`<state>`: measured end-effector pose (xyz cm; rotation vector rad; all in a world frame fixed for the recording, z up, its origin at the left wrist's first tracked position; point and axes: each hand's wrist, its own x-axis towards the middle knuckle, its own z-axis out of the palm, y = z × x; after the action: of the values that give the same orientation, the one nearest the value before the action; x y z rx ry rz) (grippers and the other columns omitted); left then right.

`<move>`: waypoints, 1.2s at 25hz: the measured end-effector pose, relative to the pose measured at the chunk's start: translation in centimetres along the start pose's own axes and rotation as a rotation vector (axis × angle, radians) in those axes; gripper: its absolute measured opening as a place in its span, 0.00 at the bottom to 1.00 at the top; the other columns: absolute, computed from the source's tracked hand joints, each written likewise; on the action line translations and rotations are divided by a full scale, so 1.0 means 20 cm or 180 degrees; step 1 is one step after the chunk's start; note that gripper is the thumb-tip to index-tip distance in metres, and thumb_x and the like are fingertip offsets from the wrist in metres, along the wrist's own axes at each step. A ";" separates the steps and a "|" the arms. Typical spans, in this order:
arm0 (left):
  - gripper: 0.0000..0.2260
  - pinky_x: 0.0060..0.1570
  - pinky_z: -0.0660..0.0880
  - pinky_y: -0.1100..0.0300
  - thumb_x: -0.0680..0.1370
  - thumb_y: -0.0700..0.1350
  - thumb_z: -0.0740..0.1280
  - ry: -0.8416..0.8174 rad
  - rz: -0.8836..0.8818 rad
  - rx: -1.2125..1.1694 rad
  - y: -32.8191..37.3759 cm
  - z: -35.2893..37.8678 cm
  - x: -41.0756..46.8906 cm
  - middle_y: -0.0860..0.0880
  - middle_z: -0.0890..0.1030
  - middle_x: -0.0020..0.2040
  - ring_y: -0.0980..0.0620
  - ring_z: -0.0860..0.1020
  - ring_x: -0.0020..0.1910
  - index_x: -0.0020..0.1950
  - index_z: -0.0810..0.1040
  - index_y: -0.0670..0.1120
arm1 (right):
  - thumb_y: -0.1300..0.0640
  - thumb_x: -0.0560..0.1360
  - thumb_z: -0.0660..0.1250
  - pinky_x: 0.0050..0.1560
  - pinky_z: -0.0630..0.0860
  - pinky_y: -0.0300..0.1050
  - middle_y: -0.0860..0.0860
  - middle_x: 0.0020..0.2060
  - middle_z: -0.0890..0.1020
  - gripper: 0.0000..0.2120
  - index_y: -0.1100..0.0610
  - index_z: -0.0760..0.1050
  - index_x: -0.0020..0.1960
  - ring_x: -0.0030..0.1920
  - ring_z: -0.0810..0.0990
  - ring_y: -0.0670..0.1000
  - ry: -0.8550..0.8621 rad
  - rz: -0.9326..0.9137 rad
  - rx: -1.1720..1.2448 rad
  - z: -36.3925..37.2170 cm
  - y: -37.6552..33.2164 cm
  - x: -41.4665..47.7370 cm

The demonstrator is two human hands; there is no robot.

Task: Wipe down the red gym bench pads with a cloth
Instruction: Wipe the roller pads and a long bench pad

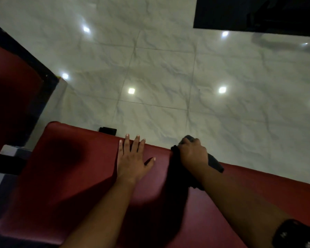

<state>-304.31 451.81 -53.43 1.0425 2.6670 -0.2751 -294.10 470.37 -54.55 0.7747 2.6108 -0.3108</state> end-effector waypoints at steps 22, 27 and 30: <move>0.41 0.74 0.39 0.42 0.69 0.73 0.44 -0.0245 0.0312 0.0228 0.63 0.04 0.09 0.44 0.77 0.60 0.43 0.72 0.64 0.71 0.71 0.49 | 0.48 0.81 0.58 0.52 0.73 0.52 0.47 0.68 0.66 0.19 0.42 0.67 0.71 0.63 0.66 0.57 -0.0528 -0.0286 0.0065 0.12 0.79 -0.16; 0.44 0.73 0.37 0.40 0.68 0.70 0.39 -0.0551 0.0970 0.0255 0.80 0.06 0.11 0.44 0.64 0.76 0.44 0.61 0.76 0.78 0.60 0.51 | 0.49 0.81 0.59 0.56 0.75 0.56 0.49 0.66 0.68 0.17 0.48 0.72 0.68 0.68 0.63 0.58 -0.0767 0.0049 -0.0193 0.12 0.68 -0.05; 0.40 0.74 0.40 0.39 0.70 0.69 0.51 -0.0565 0.1265 0.0134 0.96 0.14 0.00 0.43 0.68 0.75 0.41 0.62 0.75 0.75 0.67 0.47 | 0.52 0.81 0.57 0.55 0.73 0.56 0.50 0.71 0.62 0.23 0.44 0.59 0.76 0.67 0.63 0.61 -0.0441 -0.0483 0.0052 0.15 0.76 -0.19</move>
<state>-290.62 465.00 -57.67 1.4547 2.2466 -0.3242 -281.76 480.23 -57.02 0.5408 2.5429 -0.4144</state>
